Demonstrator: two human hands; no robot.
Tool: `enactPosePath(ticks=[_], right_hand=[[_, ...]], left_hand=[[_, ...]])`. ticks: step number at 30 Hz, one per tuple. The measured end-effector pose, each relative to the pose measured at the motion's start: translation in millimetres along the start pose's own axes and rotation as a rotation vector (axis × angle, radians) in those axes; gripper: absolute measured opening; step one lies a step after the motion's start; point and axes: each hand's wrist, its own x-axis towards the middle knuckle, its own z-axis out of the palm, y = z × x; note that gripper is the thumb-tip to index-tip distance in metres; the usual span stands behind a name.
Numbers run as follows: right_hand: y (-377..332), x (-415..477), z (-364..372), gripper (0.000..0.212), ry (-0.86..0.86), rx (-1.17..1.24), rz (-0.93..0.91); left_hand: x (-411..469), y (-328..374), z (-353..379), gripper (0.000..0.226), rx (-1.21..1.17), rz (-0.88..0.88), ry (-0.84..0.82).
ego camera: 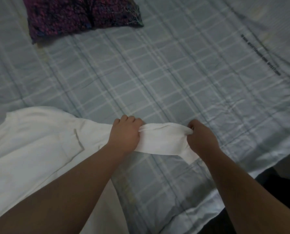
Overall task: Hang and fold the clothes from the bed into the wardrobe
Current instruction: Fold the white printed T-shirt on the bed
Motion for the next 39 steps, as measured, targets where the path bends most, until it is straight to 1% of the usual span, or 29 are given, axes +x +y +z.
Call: enactPosePath(ticks=[1, 2, 4, 5, 7, 8, 9, 12, 14, 15, 16, 17, 19, 21, 22, 23, 24, 25, 27, 29, 31, 33, 35, 37, 39], right_hand=[[-3.0, 3.5, -10.0, 0.021, 0.114, -0.007, -0.026], [-5.8, 6.4, -20.0, 0.023, 0.250, -0.015, -0.094], [-8.1, 11.0, -34.5, 0.025, 0.510, -0.041, -0.286], [-6.5, 12.1, -37.6, 0.024, 0.607, -0.046, -0.359], [1.8, 9.9, -35.8, 0.021, 0.705, -0.070, -0.429], [10.0, 7.1, -29.2, 0.020, 0.705, -0.096, -0.430], [20.4, 3.5, -19.3, 0.020, 0.668, -0.138, -0.416], [55.0, -12.7, 18.6, 0.029, 0.407, -0.312, -0.360], [68.8, -23.0, 36.0, 0.041, 0.238, -0.324, -0.324], [72.4, -25.6, 39.6, 0.045, 0.191, -0.290, -0.319], [73.1, -26.9, 38.8, 0.046, 0.175, -0.219, -0.319], [71.2, -27.0, 35.8, 0.046, 0.190, -0.097, -0.309], [62.3, -24.0, 24.9, 0.046, 0.290, 0.223, -0.234], [56.8, -12.7, 15.9, 0.042, 0.416, 0.438, -0.090], [56.4, -3.8, 12.7, 0.040, 0.444, 0.469, -0.008], [57.6, 6.2, 11.2, 0.037, 0.424, 0.464, 0.067], [59.4, 15.4, 10.8, 0.036, 0.361, 0.443, 0.114], [60.2, 22.5, 10.7, 0.037, 0.277, 0.417, 0.139], [59.1, 30.2, 10.8, 0.045, 0.142, 0.361, 0.142], [57.0, 32.9, 11.7, 0.049, 0.074, 0.304, 0.144], [55.2, 34.1, 12.5, 0.039, 0.042, 0.245, 0.138], [53.8, 35.1, 10.5, 0.028, 0.081, 0.225, 0.110], [54.4, 34.1, 1.7, 0.026, 0.159, 0.311, 0.111], [57.0, 32.8, -13.5, 0.024, 0.241, 0.433, 0.150], [62.9, 33.3, -27.1, 0.022, 0.324, 0.499, 0.198]], left_hand=[[2.0, 0.3, -2.7, 0.030, -0.018, -0.017, 0.044], [4.1, 0.8, -6.7, 0.028, -0.044, -0.033, 0.104], [7.2, 1.9, -15.3, 0.029, -0.102, -0.044, 0.269], [7.5, 3.4, -18.6, 0.031, -0.120, -0.035, 0.350], [4.7, 6.6, -20.4, 0.037, -0.121, 0.006, 0.442], [2.2, 8.3, -18.0, 0.040, -0.106, 0.036, 0.439], [-1.4, 9.9, -11.8, 0.043, -0.087, 0.067, 0.398], [-17.1, 16.2, 9.9, 0.054, -0.024, 0.146, 0.178], [-26.1, 19.5, 19.0, 0.057, -0.009, 0.154, 0.036], [-29.4, 20.3, 20.6, 0.059, -0.025, 0.139, -0.011], [-31.3, 20.3, 20.4, 0.062, -0.056, 0.125, -0.030], [-31.9, 20.2, 18.9, 0.063, -0.092, 0.116, -0.026], [-28.4, 19.8, 13.4, 0.057, -0.157, 0.089, 0.016], [-16.1, 18.4, 6.4, 0.047, -0.201, 0.024, 0.091], [-6.9, 16.5, 3.1, 0.042, -0.206, -0.018, 0.120], [3.8, 14.4, 0.2, 0.038, -0.195, -0.049, 0.124], [14.5, 12.6, -2.4, 0.034, -0.169, -0.061, 0.102], [24.6, 10.9, -4.2, 0.032, -0.146, -0.064, 0.051], [42.1, 9.4, -9.7, 0.028, -0.144, -0.113, -0.110], [55.4, 9.4, -13.7, 0.028, -0.132, -0.161, -0.266], [63.2, 11.4, -15.4, 0.024, -0.077, -0.154, -0.325], [66.8, 14.5, -19.9, 0.017, -0.090, -0.164, -0.311], [67.8, 19.7, -26.5, 0.013, -0.156, -0.208, -0.202], [70.8, 25.9, -33.1, 0.014, -0.189, -0.232, -0.062], [76.0, 31.4, -35.3, 0.016, -0.187, -0.235, -0.007]])
